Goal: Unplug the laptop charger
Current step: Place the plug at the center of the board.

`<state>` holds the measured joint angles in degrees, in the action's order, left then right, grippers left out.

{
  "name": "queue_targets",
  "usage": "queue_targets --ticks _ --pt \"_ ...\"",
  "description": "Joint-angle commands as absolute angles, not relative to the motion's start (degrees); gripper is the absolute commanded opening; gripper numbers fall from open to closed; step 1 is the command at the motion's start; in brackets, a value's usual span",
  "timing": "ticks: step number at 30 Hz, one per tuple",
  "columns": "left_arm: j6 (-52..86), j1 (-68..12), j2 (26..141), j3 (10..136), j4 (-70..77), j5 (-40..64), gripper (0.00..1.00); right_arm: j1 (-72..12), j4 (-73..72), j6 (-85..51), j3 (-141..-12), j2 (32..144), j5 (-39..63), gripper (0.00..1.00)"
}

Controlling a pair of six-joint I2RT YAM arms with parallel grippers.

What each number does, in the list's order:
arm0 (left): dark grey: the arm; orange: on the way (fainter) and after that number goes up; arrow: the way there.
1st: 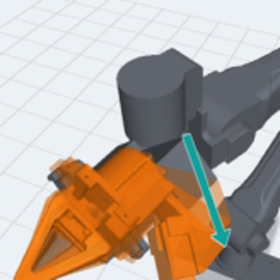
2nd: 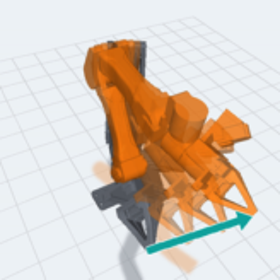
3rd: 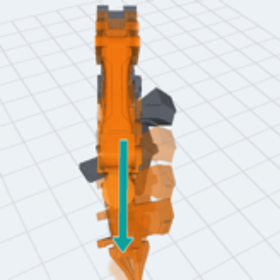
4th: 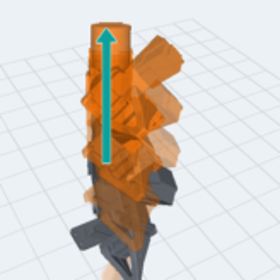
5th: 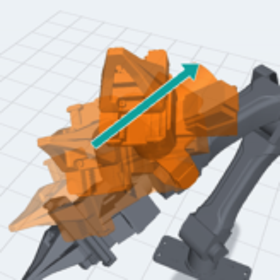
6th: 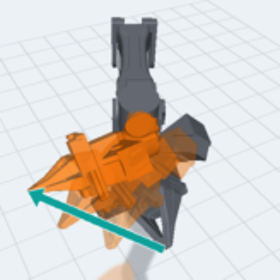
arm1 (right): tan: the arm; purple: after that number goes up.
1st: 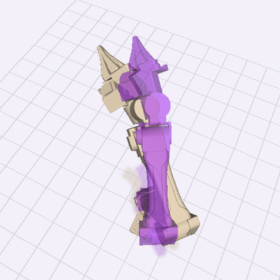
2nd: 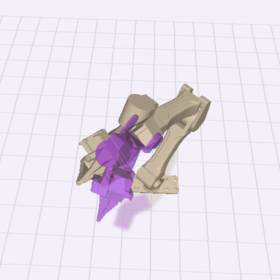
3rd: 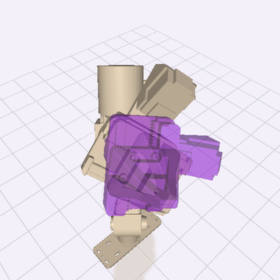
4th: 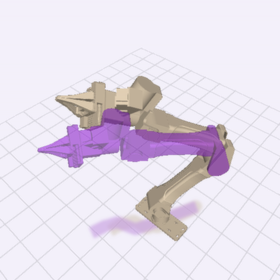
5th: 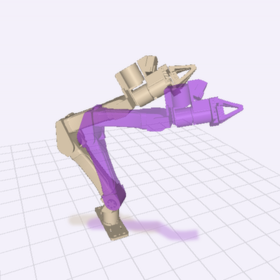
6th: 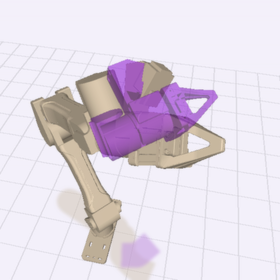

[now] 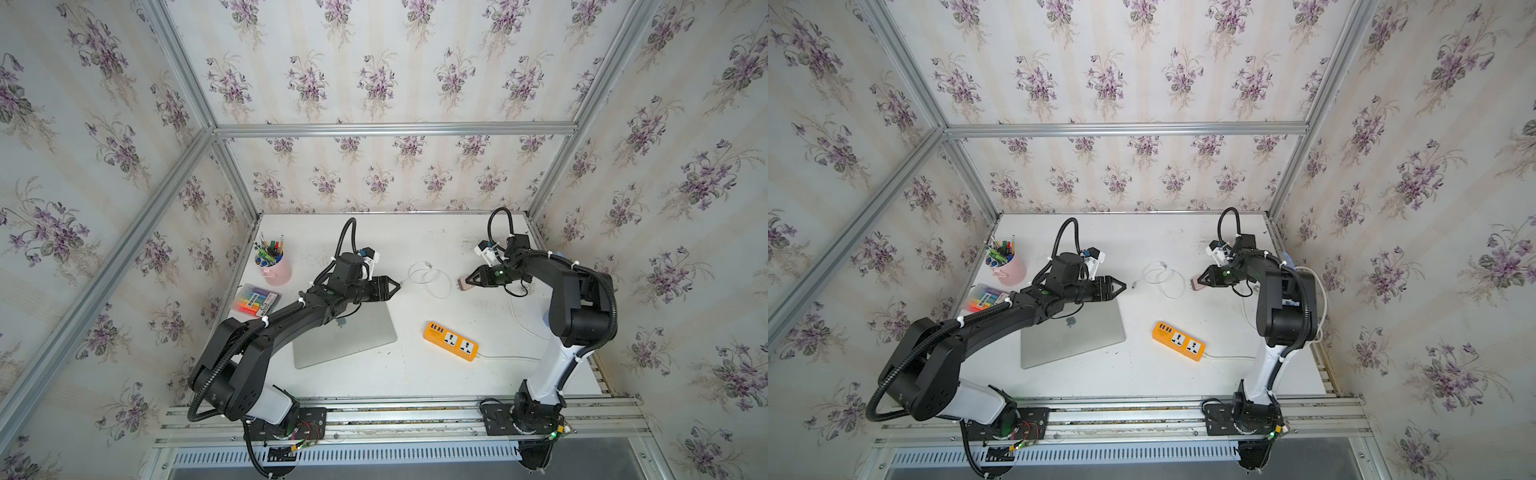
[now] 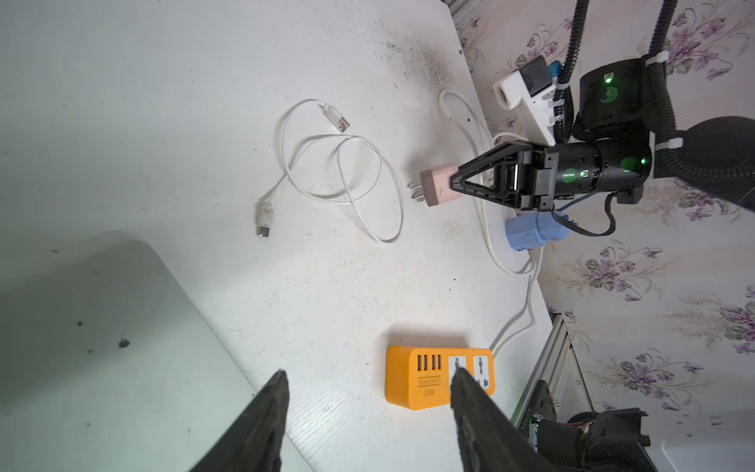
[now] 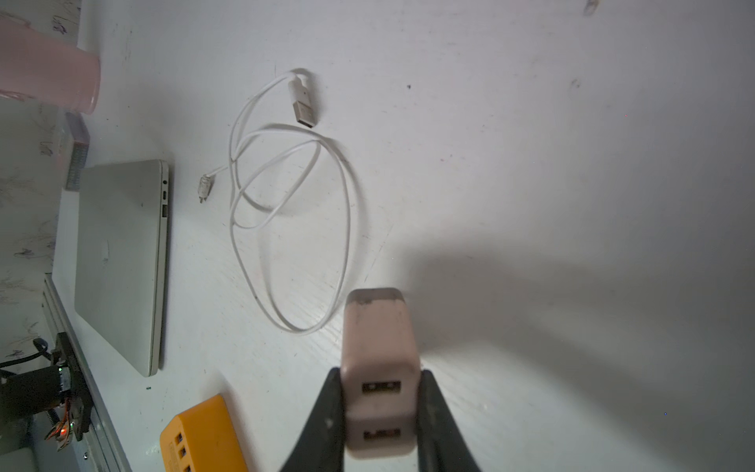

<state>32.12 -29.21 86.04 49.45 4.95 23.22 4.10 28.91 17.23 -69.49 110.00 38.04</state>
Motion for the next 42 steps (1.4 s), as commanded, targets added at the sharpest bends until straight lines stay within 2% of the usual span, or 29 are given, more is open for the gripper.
queue_targets --ticks 1,10,15,23,25,35,36,37,38,39,42 --pt "29.63 -28.87 86.12 49.91 4.64 21.32 0.67 4.12 27.9 18.03 -69.64 112.42 31.35 0.01" --pt "25.99 -28.31 85.35 48.55 6.5 18.15 0.76 4.57 27.45 18.17 -69.72 114.64 28.44 0.02" --pt "25.49 -27.81 85.51 47.88 7.06 17.84 0.77 4.57 27.02 17.7 -69.61 114.53 26.52 0.1" --pt "26.0 -27.29 85.41 47.44 8.21 18.75 0.78 4.57 27.17 17.8 -69.52 114.98 25.11 0.31" --pt "26.5 -27.33 85.39 47.14 8.73 19.0 0.78 4.57 27.24 17.88 -69.52 115.23 24.94 0.38" --pt "27.24 -27.22 86.0 46.82 9.53 19.77 0.78 4.49 26.34 17.49 -69.01 113.4 21.59 0.43" --pt "27.25 -27.25 86.08 46.83 9.75 19.77 0.78 4.49 26.19 17.49 -68.84 112.99 21.26 0.46" --pt "27.38 -27.25 86.2 46.75 9.83 19.86 0.78 4.48 26.11 17.48 -68.84 112.74 21.1 0.54" --pt "27.33 -27.25 86.22 46.76 9.88 19.8 0.78 4.46 26.15 17.54 -68.77 112.58 21.27 0.69" --pt "27.33 -27.25 86.33 46.71 10.02 19.86 0.78 4.48 26.1 17.6 -68.73 112.48 21.58 0.99" --pt "27.2 -27.03 86.37 46.71 9.99 19.77 0.78 4.47 26.02 17.45 -68.69 111.65 21.21 1.0"
